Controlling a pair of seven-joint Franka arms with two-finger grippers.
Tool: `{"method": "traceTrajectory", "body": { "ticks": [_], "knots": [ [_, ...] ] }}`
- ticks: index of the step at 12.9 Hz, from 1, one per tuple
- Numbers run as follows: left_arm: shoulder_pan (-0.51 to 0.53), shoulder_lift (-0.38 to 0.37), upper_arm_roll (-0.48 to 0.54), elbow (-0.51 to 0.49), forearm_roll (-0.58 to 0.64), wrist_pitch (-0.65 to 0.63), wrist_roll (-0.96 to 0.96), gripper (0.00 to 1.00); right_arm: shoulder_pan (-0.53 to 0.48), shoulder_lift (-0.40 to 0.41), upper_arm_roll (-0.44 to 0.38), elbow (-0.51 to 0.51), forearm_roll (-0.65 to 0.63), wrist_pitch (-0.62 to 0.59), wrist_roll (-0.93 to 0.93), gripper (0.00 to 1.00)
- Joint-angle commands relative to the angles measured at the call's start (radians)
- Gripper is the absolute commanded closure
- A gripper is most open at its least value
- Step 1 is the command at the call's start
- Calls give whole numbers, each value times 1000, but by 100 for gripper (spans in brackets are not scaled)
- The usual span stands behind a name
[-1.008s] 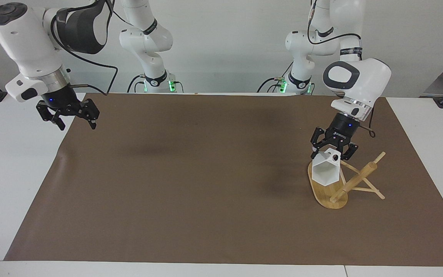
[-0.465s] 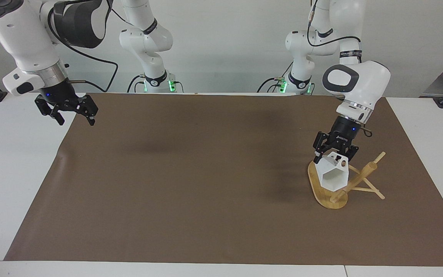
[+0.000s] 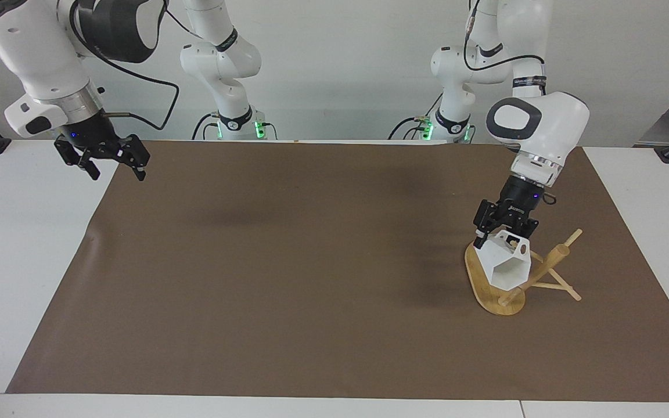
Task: Hang cup on rack
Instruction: 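Lower the cup handle onto a rack peg with the left gripper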
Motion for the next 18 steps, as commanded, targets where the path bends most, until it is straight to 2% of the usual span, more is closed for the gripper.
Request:
{"method": "traceTrajectory", "body": {
  "ticks": [1,5,18],
  "knots": [
    [0,19,3,37,-5,-28,-44,100,-1,-40,0,-45,-4,2,19,0],
    [38,23,9,77,-5,-144,-122,100,3,-38,-3,-41,-4,6,22,0],
    [52,35,6,83,-20,-164,-127,100,-23,-66,4,-38,-4,13,19,0]
  ]
}}
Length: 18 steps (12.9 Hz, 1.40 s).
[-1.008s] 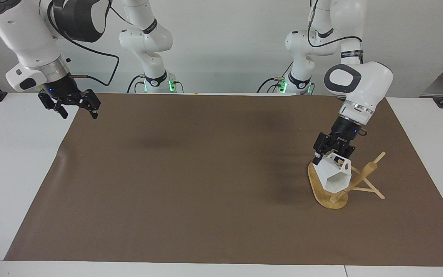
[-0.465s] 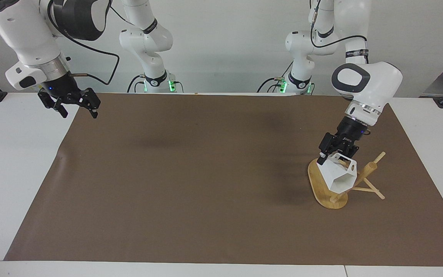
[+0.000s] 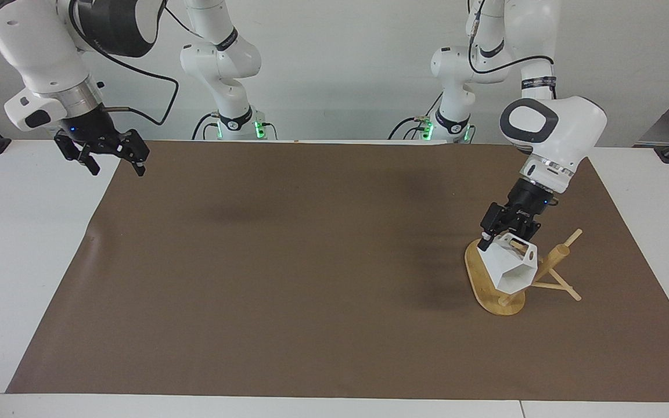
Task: Hang cup on rack
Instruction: 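Lower the cup handle onto a rack peg with the left gripper, then open the left gripper and pull it back from the cup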
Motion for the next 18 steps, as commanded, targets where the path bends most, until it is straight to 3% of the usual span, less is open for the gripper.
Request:
{"method": "traceTrajectory", "body": {
  "ticks": [1,4,7,8,9,13,18],
  "knots": [
    [17,12,-4,26,-19,-33,-4,100,-22,-37,13,-26,-5,13,18,0],
    [30,12,-1,21,-20,-42,-4,100,-101,-48,124,-26,-4,0,21,0],
    [40,12,-1,20,-20,-45,-5,100,-97,-57,132,-27,-4,-3,22,0],
    [37,12,-1,21,-20,-44,-10,34,-95,-57,132,-27,-4,-3,20,0],
    [38,12,0,23,-19,-45,-10,0,-95,-57,132,-27,-4,-4,20,0],
    [43,17,0,46,3,-51,-9,0,-88,-57,130,-27,-4,-4,22,0],
    [124,12,6,109,194,-247,-16,0,-85,-52,127,-38,-4,-7,22,0]
  ]
}}
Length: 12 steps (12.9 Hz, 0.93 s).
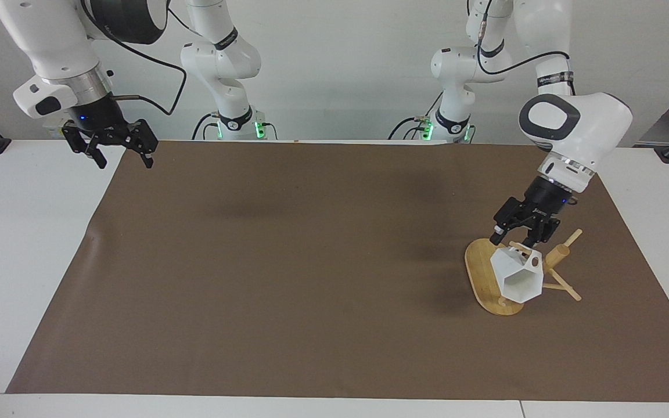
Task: Hang cup on rack
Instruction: 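Open the left gripper and pull it back from the cup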
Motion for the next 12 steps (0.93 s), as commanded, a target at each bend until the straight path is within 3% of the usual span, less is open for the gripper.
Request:
{"method": "traceTrajectory", "body": {
  "ticks": [1,6,9,12],
  "knots": [
    [47,-2,3,35,115,-116,-15,0,-6,-19,8,-22,-4,-5,18,0],
    [85,-119,11,59,485,-352,-75,0,-7,-19,8,-22,-4,-16,18,0],
    [85,-121,10,212,634,-597,-133,0,-4,-19,8,-22,-4,-18,18,0],
    [67,-116,-6,306,755,-749,-174,0,-6,-20,8,-22,-2,-21,17,0]
  ]
}}
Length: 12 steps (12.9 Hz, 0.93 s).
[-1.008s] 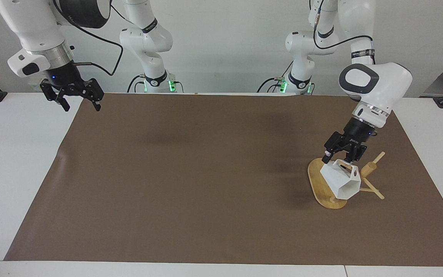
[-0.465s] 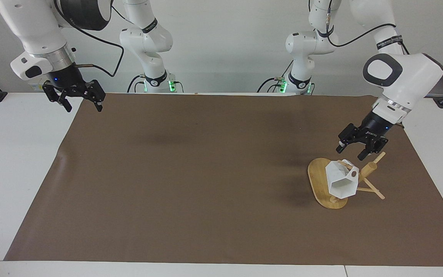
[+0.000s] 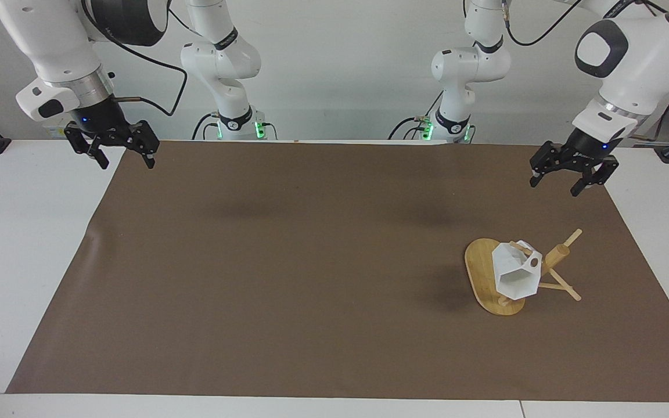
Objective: Hang cup on rack
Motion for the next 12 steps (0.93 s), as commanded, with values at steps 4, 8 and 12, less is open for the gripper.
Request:
{"method": "traceTrajectory", "body": {
  "ticks": [4,8,12],
  "knots": [
    [-61,31,-34,157,130,-260,-58,0,-6,-20,9,-18,-2,-24,17,0],
    [-87,31,-46,168,115,-249,-103,0,-6,-20,8,-18,-4,-31,17,0],
    [-72,57,-46,237,115,-286,-150,0,-17,-19,6,-18,-4,-21,17,0]
  ]
}}
